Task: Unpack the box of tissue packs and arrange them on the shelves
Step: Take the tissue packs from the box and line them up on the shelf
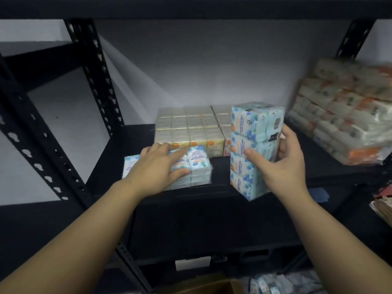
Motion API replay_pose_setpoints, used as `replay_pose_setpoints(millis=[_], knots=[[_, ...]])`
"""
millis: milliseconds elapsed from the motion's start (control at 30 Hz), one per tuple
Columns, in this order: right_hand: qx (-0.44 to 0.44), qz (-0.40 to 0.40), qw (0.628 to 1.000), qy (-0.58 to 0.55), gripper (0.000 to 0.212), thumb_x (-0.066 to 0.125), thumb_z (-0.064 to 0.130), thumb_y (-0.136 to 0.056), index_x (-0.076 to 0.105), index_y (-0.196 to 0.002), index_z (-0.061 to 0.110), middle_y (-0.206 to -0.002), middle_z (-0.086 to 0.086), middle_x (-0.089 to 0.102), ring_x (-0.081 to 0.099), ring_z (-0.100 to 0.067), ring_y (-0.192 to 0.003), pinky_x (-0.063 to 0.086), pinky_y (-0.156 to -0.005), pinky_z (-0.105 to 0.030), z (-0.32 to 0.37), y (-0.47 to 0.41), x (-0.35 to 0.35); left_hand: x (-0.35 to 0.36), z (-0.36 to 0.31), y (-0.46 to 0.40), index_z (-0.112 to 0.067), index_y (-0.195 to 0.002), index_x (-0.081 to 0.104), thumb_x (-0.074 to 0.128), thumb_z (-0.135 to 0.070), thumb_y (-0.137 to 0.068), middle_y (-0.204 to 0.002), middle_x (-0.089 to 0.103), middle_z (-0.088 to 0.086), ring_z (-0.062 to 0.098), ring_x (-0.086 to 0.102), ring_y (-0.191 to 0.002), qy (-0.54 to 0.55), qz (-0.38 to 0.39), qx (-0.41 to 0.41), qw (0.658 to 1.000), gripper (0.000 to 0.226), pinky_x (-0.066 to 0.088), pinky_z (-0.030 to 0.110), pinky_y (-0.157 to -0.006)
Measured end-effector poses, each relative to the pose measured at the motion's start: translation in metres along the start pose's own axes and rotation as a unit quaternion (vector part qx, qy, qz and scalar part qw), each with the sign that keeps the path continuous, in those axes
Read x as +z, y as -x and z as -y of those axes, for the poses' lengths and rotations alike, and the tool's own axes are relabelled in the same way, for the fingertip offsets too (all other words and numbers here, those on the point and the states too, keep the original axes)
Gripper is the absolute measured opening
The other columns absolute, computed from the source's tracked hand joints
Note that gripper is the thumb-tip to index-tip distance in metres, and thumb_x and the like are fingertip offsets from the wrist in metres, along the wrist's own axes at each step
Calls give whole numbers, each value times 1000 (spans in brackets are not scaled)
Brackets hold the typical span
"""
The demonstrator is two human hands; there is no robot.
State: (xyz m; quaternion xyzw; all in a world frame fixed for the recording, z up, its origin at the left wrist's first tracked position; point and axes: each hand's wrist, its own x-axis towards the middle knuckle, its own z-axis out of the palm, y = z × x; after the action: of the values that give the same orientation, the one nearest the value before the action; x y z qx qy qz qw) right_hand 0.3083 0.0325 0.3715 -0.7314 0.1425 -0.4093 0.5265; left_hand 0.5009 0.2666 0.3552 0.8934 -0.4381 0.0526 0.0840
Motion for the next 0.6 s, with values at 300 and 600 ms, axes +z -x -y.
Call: replay_pose_setpoints(millis=[300,600], knots=[[-5,46,998,-31,77,91,22,-78,46,-139,37,-129,9,69,68,-3,-115,60,-88,-25,-12,-38,-16,-21,-41,-37,-34,-136,63,58,-76,-85,-128,62,-12,10,55,-121,137,-44,14,989,66,46,34,-104],[40,143,983,-112,76,87,25,-76,41,-137,27,-130,6,69,68,-18,-122,60,-93,-37,-46,-69,-38,-1,-116,-87,-44,-153,34,77,-57,-86,-126,66,-25,-7,63,-109,307,40,45,950,80,55,27,-95]])
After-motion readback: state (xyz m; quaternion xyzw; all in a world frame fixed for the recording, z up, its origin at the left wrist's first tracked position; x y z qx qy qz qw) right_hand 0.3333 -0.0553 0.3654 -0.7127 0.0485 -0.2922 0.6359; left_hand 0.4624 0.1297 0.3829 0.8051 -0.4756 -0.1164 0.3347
